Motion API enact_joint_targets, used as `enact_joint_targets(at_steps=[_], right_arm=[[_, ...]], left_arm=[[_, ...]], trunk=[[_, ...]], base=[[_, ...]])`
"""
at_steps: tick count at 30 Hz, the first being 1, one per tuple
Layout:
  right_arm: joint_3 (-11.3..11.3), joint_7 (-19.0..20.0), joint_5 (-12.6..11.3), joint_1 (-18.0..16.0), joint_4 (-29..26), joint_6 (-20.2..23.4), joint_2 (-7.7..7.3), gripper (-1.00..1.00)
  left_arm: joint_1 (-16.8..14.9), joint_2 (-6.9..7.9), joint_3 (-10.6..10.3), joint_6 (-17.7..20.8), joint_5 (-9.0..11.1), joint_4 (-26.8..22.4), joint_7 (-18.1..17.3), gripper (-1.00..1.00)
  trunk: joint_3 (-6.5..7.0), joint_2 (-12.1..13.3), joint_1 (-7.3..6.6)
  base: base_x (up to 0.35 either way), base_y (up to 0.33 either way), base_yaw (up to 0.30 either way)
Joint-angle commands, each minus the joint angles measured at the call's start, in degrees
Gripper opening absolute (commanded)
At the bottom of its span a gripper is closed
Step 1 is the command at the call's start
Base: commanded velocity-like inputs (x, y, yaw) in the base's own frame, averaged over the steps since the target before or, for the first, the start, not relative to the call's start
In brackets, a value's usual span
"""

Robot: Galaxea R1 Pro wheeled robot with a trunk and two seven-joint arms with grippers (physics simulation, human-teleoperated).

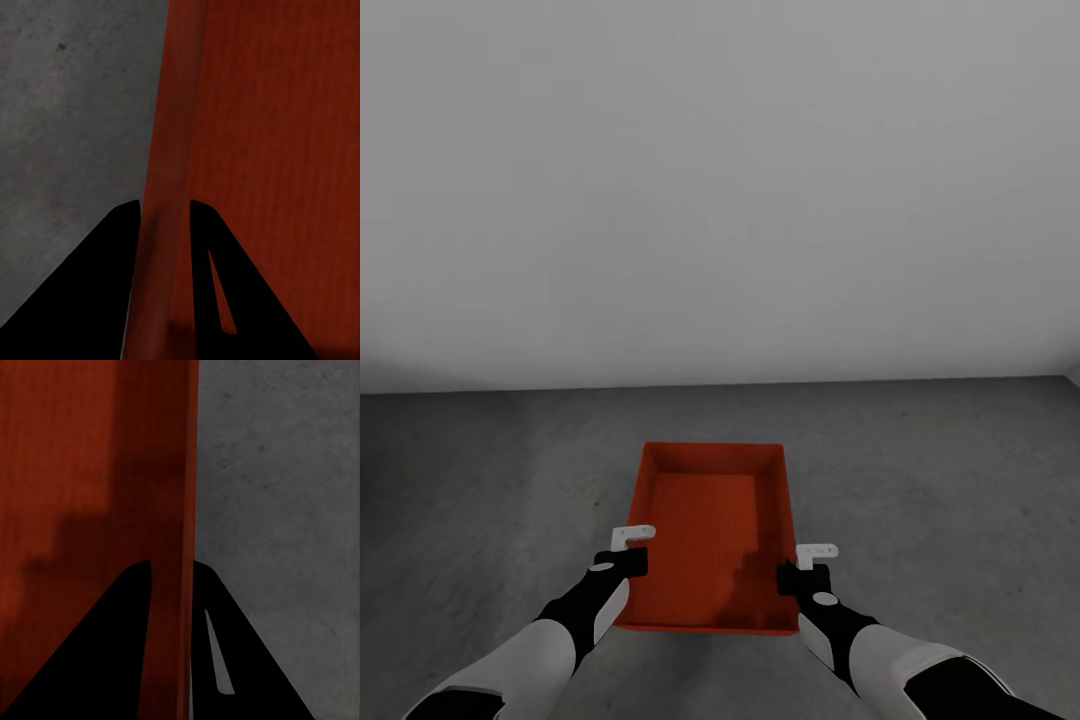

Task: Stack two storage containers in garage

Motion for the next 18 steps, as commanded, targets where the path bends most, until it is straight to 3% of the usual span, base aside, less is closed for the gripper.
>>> enact_joint_targets(at_steps=[1,18], right_arm=[[-1.41,-3.43,-0.80,-0.03,-0.09,-0.38,-3.87,-1.00],[-1.41,-3.28,-0.85,-0.03,-0.09,-0.35,-3.87,-1.00]], left_arm=[[-0.03,0.08,1.55,0.40,0.14,-0.09,4.63,-1.00],[-0.03,0.12,1.55,0.40,0.05,-0.10,4.63,-1.00]], trunk=[[-0.22,-0.44,0.22],[-0.40,-0.84,0.44]], base=[[0.000,0.000,0.000],[0.000,0.000,0.000]])
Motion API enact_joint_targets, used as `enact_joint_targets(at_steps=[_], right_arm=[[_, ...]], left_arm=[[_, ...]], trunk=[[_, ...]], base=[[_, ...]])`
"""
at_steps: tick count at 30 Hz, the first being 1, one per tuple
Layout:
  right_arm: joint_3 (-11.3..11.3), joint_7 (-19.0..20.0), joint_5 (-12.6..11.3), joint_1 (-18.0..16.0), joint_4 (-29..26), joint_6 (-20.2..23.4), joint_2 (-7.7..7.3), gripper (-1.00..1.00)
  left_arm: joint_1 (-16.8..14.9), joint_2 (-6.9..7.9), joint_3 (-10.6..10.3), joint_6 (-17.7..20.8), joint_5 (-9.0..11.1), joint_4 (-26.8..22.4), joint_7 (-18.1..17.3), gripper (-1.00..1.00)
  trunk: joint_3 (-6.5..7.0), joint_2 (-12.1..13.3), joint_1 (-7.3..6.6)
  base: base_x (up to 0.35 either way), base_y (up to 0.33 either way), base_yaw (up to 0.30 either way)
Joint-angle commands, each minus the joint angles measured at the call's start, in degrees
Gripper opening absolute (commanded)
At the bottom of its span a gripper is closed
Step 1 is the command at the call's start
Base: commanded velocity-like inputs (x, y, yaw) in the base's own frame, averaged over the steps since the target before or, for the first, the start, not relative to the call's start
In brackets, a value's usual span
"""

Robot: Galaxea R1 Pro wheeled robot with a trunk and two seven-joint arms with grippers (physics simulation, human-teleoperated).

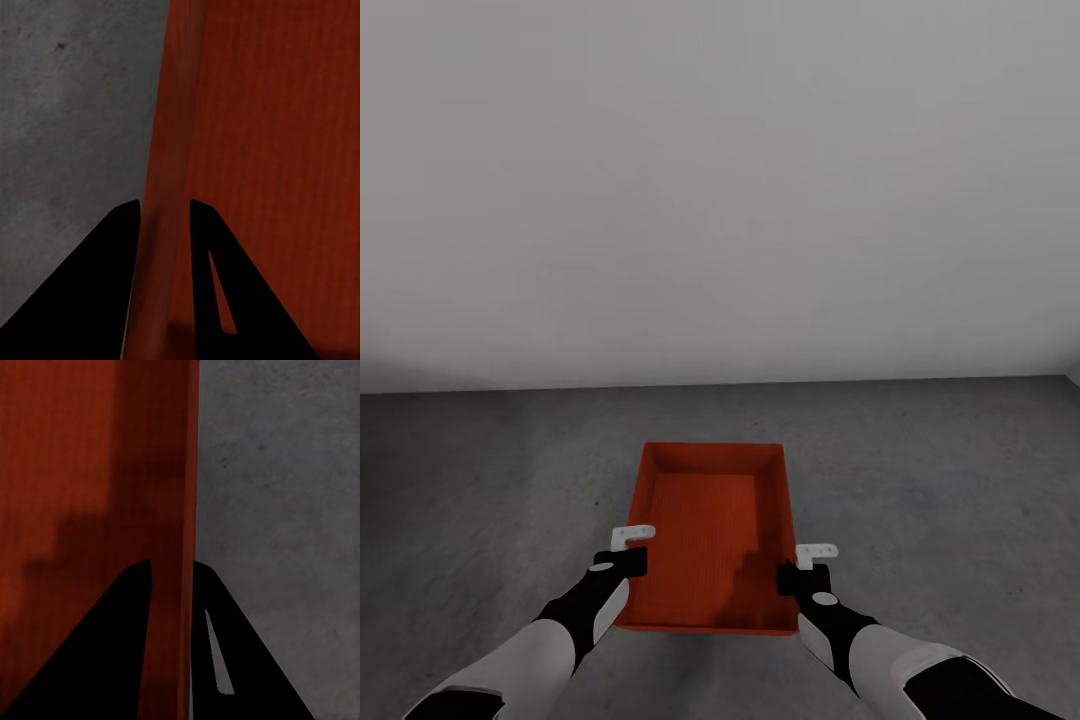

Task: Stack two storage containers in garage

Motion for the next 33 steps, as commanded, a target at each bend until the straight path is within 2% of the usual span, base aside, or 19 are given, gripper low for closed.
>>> enact_joint_targets(at_steps=[1,13,20,33], right_arm=[[-1.43,-3.19,-0.85,-0.03,-0.06,-0.39,-3.92,-1.00],[-1.43,-3.19,-0.82,-0.03,-0.06,-0.41,-3.92,-1.00],[-1.43,-3.19,-0.83,-0.03,-0.06,-0.41,-3.92,-1.00],[-1.43,-3.19,-0.83,-0.03,-0.06,-0.41,-3.92,-1.00]], left_arm=[[-0.03,0.06,1.48,0.39,0.12,-0.09,4.74,-1.00],[-0.04,0.06,1.48,0.39,0.12,-0.09,4.71,-1.00],[-0.04,0.06,1.48,0.39,0.12,-0.09,4.72,-1.00],[-0.03,0.06,1.48,0.39,0.12,-0.09,4.70,-1.00]], trunk=[[-0.04,-0.02,0.00],[-0.04,-0.02,0.00],[-1.29,-2.83,1.53],[-1.29,-2.83,1.53]], base=[[0.000,0.000,0.000],[0.000,0.000,0.000],[0.000,0.000,0.000],[0.000,0.000,0.000]])
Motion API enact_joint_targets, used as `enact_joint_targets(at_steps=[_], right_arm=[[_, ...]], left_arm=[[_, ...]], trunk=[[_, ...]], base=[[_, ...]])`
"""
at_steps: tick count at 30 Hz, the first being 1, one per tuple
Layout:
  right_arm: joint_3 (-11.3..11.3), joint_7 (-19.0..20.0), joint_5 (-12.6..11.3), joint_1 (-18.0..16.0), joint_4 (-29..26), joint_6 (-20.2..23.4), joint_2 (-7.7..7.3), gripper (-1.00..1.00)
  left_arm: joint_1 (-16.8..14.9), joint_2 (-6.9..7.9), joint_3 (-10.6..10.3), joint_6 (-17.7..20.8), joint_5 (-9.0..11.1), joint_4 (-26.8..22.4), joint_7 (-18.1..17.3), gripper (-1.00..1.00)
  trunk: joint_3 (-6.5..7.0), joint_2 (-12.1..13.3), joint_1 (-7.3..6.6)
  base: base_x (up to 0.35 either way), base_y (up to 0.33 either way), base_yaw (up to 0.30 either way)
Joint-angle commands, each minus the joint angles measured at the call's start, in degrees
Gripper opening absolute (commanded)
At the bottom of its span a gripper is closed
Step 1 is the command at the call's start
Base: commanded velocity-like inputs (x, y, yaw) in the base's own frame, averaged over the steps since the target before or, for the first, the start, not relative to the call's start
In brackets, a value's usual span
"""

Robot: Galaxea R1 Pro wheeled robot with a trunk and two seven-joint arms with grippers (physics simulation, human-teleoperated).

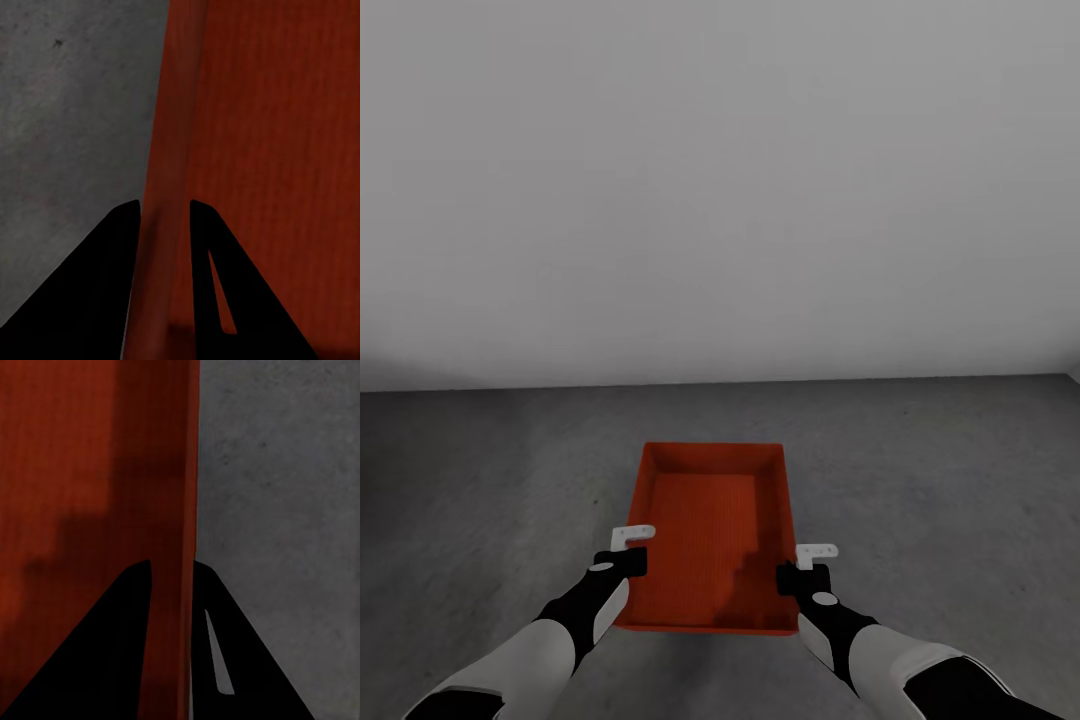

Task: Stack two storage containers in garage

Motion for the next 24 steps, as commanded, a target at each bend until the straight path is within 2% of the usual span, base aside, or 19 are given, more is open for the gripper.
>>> enact_joint_targets(at_steps=[1,13,24], right_arm=[[-1.41,-3.19,-0.84,-0.03,-0.07,-0.38,-3.92,-1.00],[-1.41,-3.20,-0.83,-0.03,-0.07,-0.38,-3.92,-1.00],[-1.41,-3.24,-0.83,-0.03,-0.07,-0.38,-3.92,-1.00]], left_arm=[[-0.03,0.06,1.47,0.40,0.15,-0.08,4.70,-1.00],[-0.04,0.06,1.47,0.40,0.20,0.09,4.69,-1.00],[-0.04,0.06,1.47,0.40,0.13,0.01,4.77,-1.00]], trunk=[[-0.04,-0.02,-0.01],[-0.04,-0.02,-0.01],[-0.04,-0.02,-0.01]], base=[[0.000,0.000,0.000],[0.000,0.000,0.000],[0.083,0.000,0.000]])
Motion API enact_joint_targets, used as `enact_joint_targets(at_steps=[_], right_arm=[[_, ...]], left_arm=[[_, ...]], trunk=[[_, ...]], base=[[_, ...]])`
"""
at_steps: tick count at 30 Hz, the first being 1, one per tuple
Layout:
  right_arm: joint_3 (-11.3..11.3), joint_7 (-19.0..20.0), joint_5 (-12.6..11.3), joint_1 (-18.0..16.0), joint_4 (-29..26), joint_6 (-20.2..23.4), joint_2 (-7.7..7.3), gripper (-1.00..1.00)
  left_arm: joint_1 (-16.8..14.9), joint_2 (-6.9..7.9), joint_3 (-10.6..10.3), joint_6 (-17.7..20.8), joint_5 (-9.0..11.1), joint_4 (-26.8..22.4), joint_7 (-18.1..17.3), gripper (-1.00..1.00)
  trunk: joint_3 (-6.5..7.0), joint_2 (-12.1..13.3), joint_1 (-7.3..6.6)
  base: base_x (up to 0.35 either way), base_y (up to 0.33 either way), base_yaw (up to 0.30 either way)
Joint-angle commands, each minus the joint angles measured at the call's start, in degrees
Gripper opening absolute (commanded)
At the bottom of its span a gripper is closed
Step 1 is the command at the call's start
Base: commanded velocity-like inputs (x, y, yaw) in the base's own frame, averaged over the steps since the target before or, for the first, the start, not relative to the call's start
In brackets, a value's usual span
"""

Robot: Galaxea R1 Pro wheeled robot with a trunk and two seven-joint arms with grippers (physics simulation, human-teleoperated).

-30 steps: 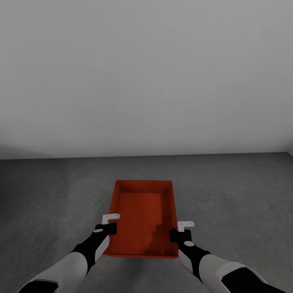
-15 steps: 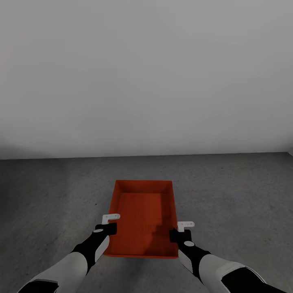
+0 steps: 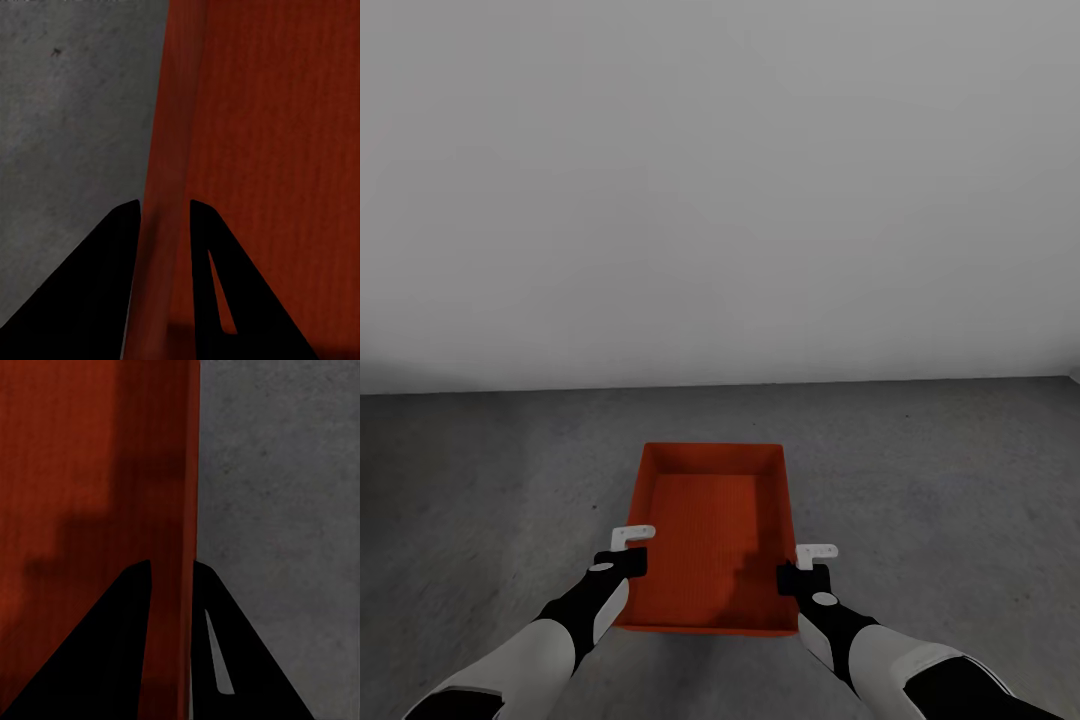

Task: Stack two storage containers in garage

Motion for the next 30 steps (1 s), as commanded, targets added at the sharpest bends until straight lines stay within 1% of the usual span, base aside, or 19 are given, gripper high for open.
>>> enact_joint_targets(at_steps=[1,11,19,30], right_arm=[[-1.43,-3.22,-0.78,-0.03,-0.10,-0.38,-3.93,-1.00],[-1.43,-3.19,-0.78,-0.03,-0.10,-0.38,-3.93,-1.00],[-1.43,-3.19,-0.78,-0.03,-0.10,-0.38,-3.93,-1.00],[-1.43,-3.18,-0.78,-0.03,-0.10,-0.38,-3.93,-1.00]], left_arm=[[-0.02,0.06,1.41,0.39,0.23,-0.06,4.81,-1.00],[-0.03,0.06,1.41,0.39,0.17,-0.06,4.78,-1.00],[-0.01,0.06,1.41,0.39,0.16,-0.07,4.79,-1.00],[-0.03,0.06,1.41,0.39,0.16,-0.14,4.81,-1.00]], trunk=[[-0.03,-0.02,0.00],[-0.03,-0.02,0.00],[-0.03,-0.02,0.00],[-0.03,-0.02,0.00]], base=[[0.011,0.000,0.000],[0.003,0.000,0.000],[0.113,0.000,0.000],[0.015,0.000,0.000]])
